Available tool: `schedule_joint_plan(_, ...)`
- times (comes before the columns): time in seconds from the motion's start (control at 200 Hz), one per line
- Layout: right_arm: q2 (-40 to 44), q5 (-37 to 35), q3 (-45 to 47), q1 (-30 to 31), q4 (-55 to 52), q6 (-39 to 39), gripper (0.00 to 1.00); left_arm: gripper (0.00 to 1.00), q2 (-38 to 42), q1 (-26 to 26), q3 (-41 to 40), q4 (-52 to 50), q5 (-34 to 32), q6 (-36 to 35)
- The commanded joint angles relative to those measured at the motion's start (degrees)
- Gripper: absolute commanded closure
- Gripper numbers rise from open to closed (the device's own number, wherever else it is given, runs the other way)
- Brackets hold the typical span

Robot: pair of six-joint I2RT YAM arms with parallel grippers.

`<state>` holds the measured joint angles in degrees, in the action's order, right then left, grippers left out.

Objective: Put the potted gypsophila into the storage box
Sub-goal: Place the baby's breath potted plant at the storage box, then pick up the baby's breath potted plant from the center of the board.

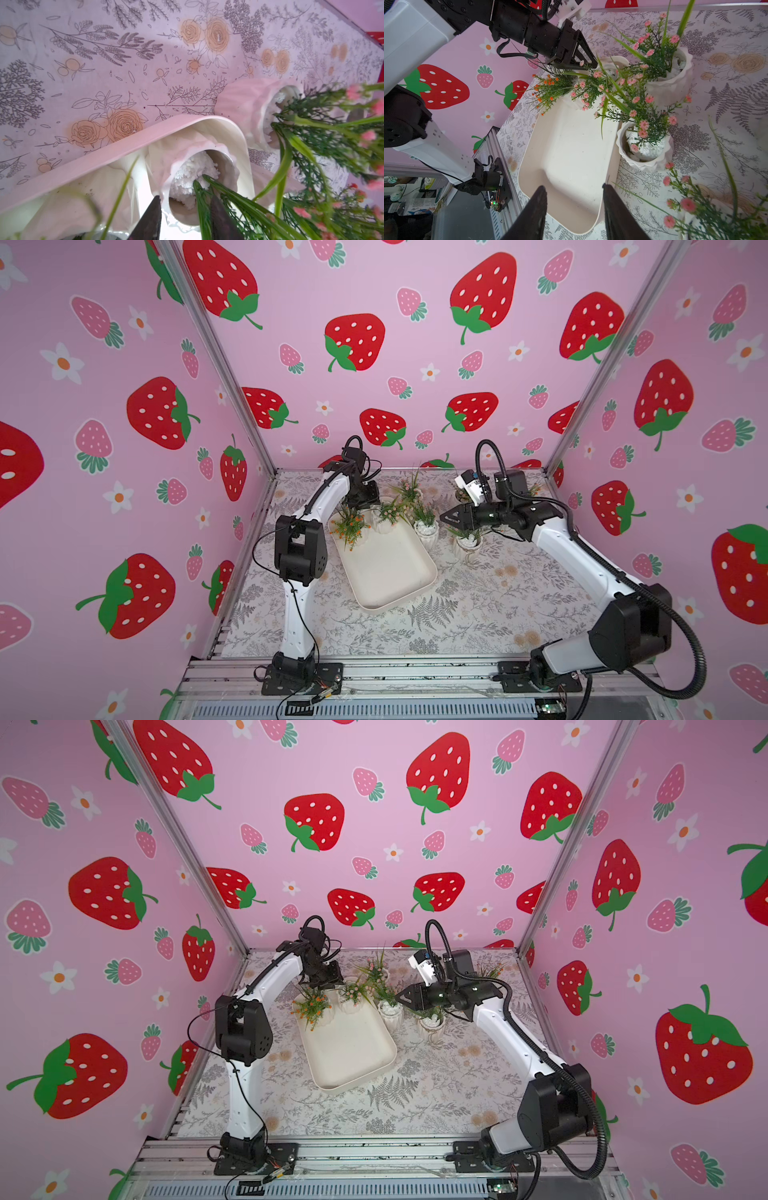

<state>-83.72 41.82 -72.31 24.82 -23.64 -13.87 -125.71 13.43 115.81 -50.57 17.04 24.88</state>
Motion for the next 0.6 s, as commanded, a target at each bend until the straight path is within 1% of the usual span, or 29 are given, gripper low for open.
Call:
schedule_joint_plan(0.0, 0.46, -0.62, 0.39, -0.38, -0.17, 0.03, 0.54, 0.55, 4.96, 0.02, 0.77, 0.52, 1.71, -1.53)
schedule_joint_plan(0.075, 0.72, -2.09, 0.36, -0.34, -0.52, -0.4, 0.52, 0.54, 9.39, 0.19, -1.36, 2.07, 1.65, -1.61)
schedule_joint_plan(0.14, 1.23, -4.04, 0.42, -0.38, -0.86, -1.1, 0.5, 0.54, 14.45, 0.36, -4.95, 4.67, 1.86, -0.9)
schedule_joint_plan(0.29, 3.42, -10.37, 1.73, -0.52, -1.83, -2.93, 0.49, 0.53, 28.17, 0.36, -16.45, 11.27, 1.93, 1.81)
schedule_joint_plan(0.365, 5.55, -13.1, 3.34, -1.23, -2.04, -4.41, 0.49, 0.52, 34.97, 0.32, -22.16, 13.0, 2.21, 1.35)
schedule_joint_plan(0.465, 8.71, -16.05, 5.9, -3.75, -3.16, -7.24, 0.49, 0.51, 43.88, 0.33, -29.13, 14.37, 2.82, -0.75)
schedule_joint_plan(0.595, 12.69, -20.1, 9.94, -9.22, -6.15, -10.42, 0.49, 0.51, 54.04, 0.12, -37.7, 17.5, 5.31, -4.94)
